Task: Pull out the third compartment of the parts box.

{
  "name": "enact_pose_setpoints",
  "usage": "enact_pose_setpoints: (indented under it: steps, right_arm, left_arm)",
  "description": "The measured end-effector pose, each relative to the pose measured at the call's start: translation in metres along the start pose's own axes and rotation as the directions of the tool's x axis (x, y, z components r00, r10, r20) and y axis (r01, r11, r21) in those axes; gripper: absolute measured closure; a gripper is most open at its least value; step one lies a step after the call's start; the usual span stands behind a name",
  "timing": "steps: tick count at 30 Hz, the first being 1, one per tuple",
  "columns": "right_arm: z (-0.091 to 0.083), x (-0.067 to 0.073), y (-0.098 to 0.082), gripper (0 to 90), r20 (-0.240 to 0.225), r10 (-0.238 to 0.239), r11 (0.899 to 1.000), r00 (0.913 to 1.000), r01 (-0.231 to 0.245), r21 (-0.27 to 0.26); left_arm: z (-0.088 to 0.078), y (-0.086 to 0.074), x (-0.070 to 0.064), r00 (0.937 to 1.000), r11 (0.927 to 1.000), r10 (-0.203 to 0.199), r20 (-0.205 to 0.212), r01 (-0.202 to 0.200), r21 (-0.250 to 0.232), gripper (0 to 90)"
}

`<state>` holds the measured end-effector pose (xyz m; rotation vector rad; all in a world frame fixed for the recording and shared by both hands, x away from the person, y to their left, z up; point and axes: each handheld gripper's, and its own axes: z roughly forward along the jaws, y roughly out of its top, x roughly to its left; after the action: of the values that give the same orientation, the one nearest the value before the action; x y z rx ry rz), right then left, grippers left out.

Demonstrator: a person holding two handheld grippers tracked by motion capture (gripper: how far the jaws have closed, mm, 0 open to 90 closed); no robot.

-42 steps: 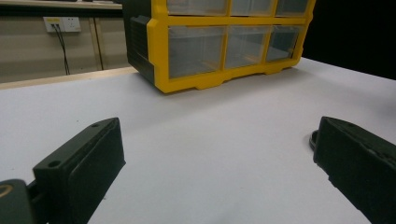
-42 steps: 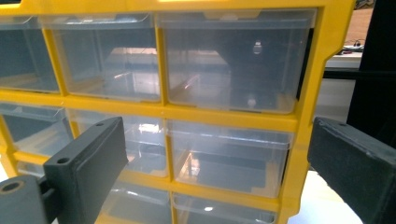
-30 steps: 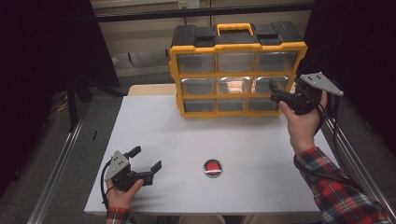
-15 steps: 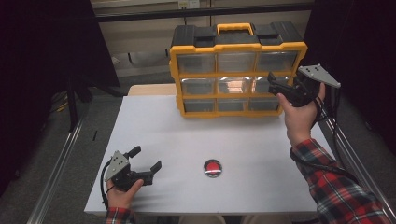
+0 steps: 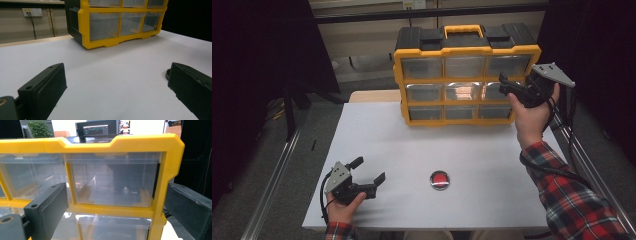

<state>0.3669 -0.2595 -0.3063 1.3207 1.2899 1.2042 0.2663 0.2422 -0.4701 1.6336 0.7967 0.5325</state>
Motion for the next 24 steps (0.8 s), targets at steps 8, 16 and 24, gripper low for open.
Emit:
enact_pose_setpoints:
  steps: [8, 16, 24]
  right_arm:
    - [0.006, 0.005, 0.009, 4.7, 0.013, -0.005, 1.0, 0.9999, 0.005, -0.018]
    - [0.012, 0.009, 0.015, 4.7, 0.027, -0.003, 1.0, 0.9996, 0.003, -0.025]
    - [0.018, 0.012, 0.019, 5.0, 0.048, -0.06, 0.998, 0.9971, 0.06, -0.006]
  left_arm:
    - [0.0, 0.0, 0.001, 1.0, 1.0, 0.007, 0.005, -0.007, 0.007, 1.8]
    - [0.0, 0.0, 0.001, 0.9999, 1.0, 0.008, 0.006, -0.008, 0.005, 1.8]
    - [-0.001, 0.0, 0.002, 0.9998, 0.9998, 0.018, 0.008, -0.018, 0.012, 1.8]
